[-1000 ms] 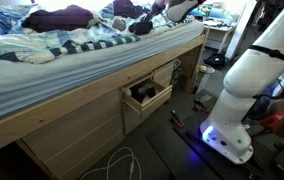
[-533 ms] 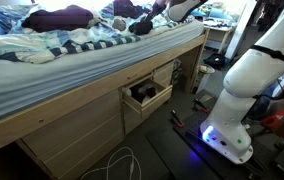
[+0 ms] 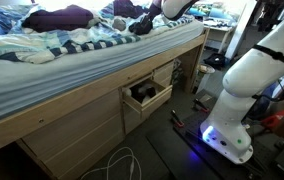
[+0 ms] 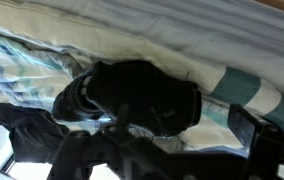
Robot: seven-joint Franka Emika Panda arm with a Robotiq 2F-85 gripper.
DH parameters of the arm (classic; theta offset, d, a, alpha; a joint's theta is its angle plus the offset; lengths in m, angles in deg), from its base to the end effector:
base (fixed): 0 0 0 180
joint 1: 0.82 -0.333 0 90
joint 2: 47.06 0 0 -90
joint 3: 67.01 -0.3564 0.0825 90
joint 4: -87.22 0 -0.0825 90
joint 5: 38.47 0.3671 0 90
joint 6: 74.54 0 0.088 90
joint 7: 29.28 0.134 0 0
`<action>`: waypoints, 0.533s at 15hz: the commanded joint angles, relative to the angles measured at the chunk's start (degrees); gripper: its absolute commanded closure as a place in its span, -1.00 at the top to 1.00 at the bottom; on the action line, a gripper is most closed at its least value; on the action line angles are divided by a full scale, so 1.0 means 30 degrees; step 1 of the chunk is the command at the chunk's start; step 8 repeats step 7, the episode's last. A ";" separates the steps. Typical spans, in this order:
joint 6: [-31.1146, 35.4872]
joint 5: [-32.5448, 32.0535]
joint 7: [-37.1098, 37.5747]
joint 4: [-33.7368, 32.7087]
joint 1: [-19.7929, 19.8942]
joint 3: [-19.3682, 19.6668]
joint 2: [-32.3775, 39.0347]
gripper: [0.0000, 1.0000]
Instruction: Pick up the object from the open drawer and put it on the bed
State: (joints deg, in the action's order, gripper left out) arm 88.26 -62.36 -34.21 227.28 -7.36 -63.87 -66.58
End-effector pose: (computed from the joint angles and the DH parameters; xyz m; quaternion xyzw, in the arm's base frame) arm 0.4684 0.0436 0.5378 0.8995 0.2265 0.3525 0.1241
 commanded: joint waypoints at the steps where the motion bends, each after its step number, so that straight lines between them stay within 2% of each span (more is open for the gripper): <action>1: -0.0967 0.1618 -0.1296 0.0701 0.0309 -0.0676 -0.1109 1.00; 2: -0.1232 0.1946 -0.1233 0.0701 0.0385 -0.0802 -0.1200 1.00; 3: -0.0490 0.1823 -0.1057 0.0275 0.0620 -0.0990 -0.0378 1.00; 8: -0.0547 0.1934 -0.1013 0.0276 0.0764 -0.1165 -0.0338 1.00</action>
